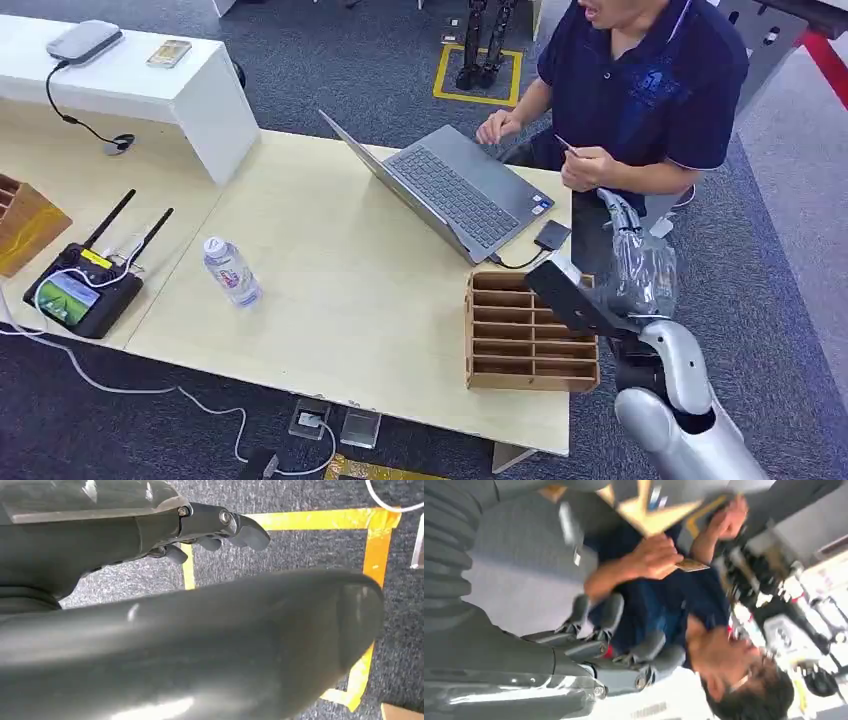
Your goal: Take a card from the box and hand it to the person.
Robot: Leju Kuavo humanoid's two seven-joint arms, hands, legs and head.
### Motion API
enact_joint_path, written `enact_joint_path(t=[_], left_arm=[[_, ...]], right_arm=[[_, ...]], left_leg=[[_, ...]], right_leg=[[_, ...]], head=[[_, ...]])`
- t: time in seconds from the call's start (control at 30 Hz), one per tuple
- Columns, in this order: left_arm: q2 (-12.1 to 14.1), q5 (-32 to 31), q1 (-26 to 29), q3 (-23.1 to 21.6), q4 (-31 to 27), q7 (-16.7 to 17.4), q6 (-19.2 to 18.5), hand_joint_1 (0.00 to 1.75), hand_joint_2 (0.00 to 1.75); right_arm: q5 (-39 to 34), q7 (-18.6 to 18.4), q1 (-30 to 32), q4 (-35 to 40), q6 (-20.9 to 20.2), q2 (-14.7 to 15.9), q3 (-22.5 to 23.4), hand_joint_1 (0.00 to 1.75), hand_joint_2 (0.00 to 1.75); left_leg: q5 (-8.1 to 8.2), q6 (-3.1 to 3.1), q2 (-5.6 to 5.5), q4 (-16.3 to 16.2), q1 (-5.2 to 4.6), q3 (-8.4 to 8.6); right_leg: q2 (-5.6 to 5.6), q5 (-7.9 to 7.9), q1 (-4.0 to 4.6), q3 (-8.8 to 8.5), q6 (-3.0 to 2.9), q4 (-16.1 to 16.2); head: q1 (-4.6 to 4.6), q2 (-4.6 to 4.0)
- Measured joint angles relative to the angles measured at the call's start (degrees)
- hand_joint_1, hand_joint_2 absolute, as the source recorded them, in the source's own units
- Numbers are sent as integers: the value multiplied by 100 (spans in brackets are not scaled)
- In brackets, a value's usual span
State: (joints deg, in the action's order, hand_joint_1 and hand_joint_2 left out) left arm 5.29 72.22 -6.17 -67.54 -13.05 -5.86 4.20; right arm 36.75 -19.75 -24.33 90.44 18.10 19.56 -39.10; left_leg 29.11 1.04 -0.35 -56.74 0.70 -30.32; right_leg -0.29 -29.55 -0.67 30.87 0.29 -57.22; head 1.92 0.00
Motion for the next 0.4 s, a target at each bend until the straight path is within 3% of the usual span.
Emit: enact_joint_path(t=[0.1,0.4], left_arm=[[0,26,2,0,0,2,24,0,0],[0,116,15,7,0,9,61,0,0]], right_arm=[[-1138,411,146,28,11,2,105,0,175],[-3191,1158,916,234,28,37,437,0,175]], left_leg=[[0,0,0,0,0,0],[1,0,0,0,0,0]], right_leg=[[0,0,0,0,0,0],[0,-1,0,2,0,2]], head=[[0,0],[0,0]])
